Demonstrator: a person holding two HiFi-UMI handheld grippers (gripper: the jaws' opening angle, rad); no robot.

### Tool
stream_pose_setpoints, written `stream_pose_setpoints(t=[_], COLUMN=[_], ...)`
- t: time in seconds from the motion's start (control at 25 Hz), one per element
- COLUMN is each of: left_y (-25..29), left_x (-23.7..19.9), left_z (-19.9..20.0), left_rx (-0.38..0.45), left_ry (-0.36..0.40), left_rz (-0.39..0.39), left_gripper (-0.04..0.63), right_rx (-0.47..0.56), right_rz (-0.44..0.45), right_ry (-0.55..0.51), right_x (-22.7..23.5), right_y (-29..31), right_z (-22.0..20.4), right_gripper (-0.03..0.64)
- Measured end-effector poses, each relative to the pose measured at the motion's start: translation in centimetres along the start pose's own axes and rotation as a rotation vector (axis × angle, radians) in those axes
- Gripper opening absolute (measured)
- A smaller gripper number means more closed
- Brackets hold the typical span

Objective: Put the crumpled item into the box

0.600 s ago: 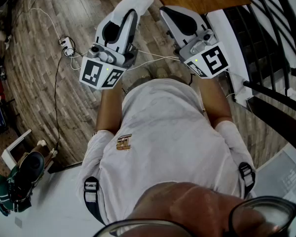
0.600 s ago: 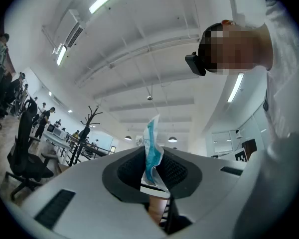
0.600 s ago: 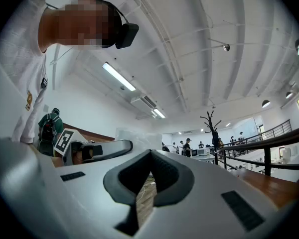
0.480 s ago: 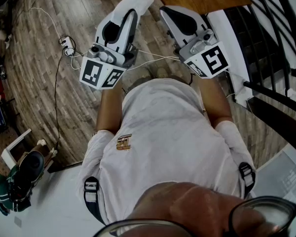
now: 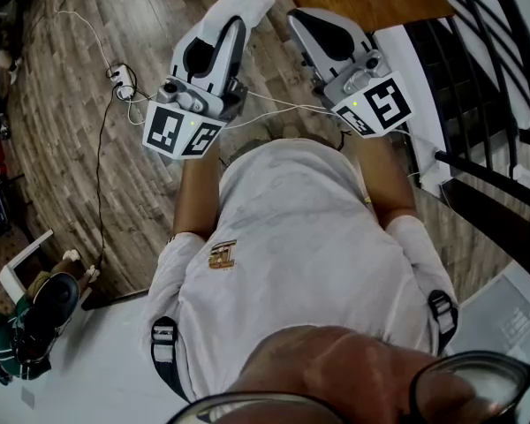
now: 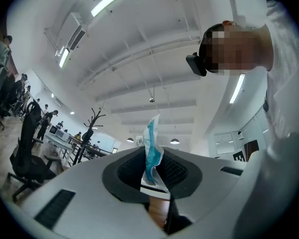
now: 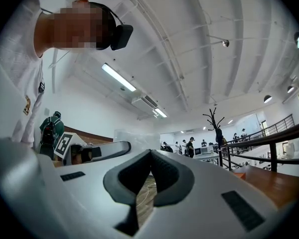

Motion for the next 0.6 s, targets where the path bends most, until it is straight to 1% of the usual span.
stream_pose_setpoints(t=[0.36,0.6], left_y=[-1.7,-3.6], left_x=[-5.0,-8.3], left_z=[1.1,2.1], left_rx=[0.008,0.0], left_ry=[-0.017,-0.02], left_rz=[0.008,-0.003], left_gripper=[0.075,0.075], right_rx=[-0.025,-0.027], right_rz=[-0.022,-0.06], right_ry=[-0.008,-0.017], right_x=[-0.3,-0.9], right_y=[4.1,6.6], right_z=[-1.6,-2.7], right_gripper=[0.032,0.032])
Point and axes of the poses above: the fingertips, and each gripper's own axes: y forward along the fingers, x to its right, z out of its top, the point moved 6 cm from there along -y, backward along the fingers, and after that the axes turned 6 degrees about -y, right-handed, at the moved point
